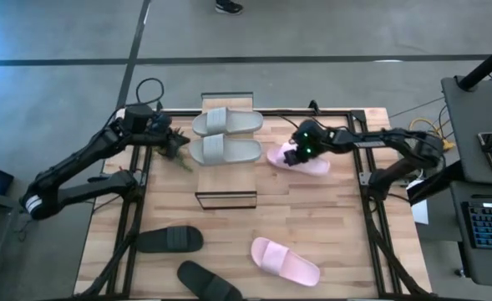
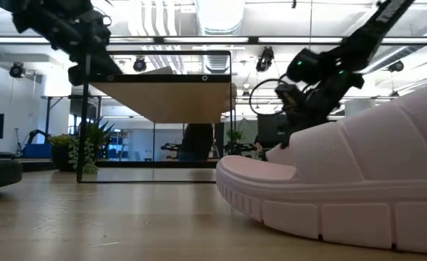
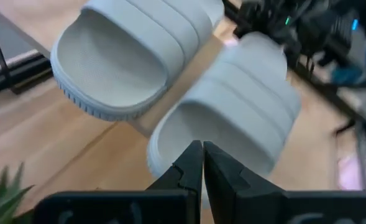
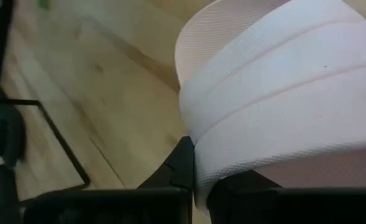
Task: Pick and place slides into the shelf
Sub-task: Move the top pink slide to the upper middle of the table, then move the pink slide to the upper middle of the table aligned with the other pink slide
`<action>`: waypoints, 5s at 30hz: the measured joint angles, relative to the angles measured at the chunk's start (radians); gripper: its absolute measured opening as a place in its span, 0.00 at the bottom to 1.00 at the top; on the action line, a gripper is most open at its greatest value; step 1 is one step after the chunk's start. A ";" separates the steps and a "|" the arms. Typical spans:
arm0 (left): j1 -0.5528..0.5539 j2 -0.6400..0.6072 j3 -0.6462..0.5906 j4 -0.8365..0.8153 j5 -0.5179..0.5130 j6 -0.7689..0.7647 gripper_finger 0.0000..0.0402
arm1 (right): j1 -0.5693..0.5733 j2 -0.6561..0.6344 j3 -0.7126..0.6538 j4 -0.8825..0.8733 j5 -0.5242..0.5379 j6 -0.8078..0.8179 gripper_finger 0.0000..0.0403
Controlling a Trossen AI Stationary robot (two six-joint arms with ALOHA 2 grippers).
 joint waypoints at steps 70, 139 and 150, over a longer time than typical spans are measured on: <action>0.000 0.065 0.000 0.266 -0.057 -0.039 0.00 | -0.019 -0.049 0.460 -0.923 0.016 -0.263 0.34; 0.000 0.048 0.000 0.245 0.143 0.183 0.00 | 1.140 0.238 0.259 0.035 0.562 1.352 0.04; 0.000 0.048 0.000 0.246 0.143 0.182 0.00 | 1.175 0.162 0.302 -0.363 0.768 1.552 0.03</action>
